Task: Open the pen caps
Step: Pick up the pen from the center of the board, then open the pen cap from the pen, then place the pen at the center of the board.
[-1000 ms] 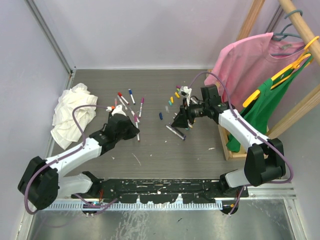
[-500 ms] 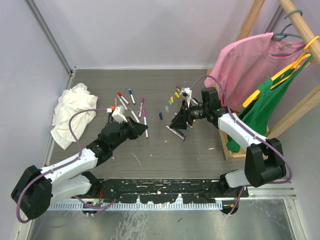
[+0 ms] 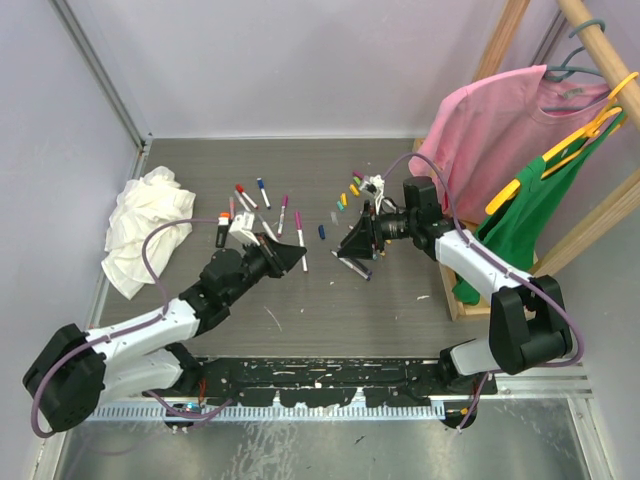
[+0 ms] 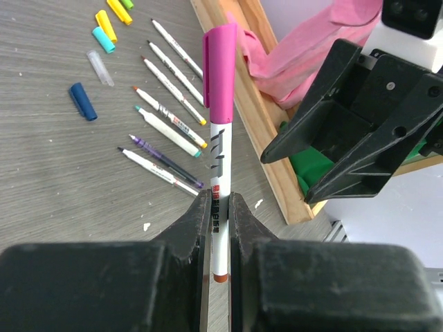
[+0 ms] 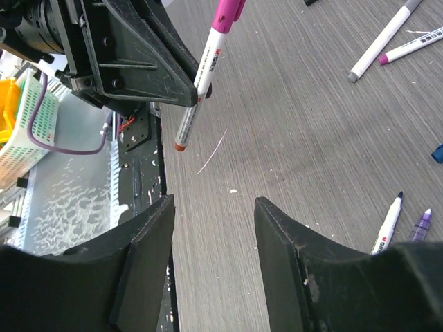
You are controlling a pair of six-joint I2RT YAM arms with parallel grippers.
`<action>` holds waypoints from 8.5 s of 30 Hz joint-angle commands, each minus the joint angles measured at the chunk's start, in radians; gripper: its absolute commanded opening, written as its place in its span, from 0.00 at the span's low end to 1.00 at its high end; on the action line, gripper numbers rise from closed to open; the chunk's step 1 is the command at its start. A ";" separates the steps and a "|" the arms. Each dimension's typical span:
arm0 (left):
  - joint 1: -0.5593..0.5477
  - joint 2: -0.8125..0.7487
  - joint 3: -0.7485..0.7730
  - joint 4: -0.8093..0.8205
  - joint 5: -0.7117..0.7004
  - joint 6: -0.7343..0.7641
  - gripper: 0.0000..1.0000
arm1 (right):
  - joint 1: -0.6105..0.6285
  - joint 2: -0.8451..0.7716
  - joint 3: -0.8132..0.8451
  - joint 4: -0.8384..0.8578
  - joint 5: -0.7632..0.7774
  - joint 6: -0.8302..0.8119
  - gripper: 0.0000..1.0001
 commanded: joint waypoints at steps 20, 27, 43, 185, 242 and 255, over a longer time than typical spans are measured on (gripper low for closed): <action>-0.120 0.208 0.091 0.329 -0.171 -0.031 0.00 | 0.110 0.037 -0.061 0.237 0.151 0.255 0.51; -0.171 0.280 0.132 0.341 -0.253 -0.022 0.00 | 0.133 0.051 -0.065 0.263 0.175 0.310 0.44; -0.178 0.235 0.118 0.283 -0.281 -0.016 0.52 | 0.134 0.047 -0.028 0.209 0.141 0.282 0.01; 0.253 0.234 0.543 -0.200 -0.116 0.025 0.00 | 0.193 0.165 0.152 -0.215 0.231 -0.078 0.01; 0.382 0.055 -0.118 0.085 0.269 -0.263 0.00 | 0.330 0.431 0.289 -0.491 0.942 -0.261 0.06; 0.382 0.050 -0.130 0.084 0.269 -0.268 0.00 | 0.331 0.461 0.296 -0.475 1.008 -0.241 0.13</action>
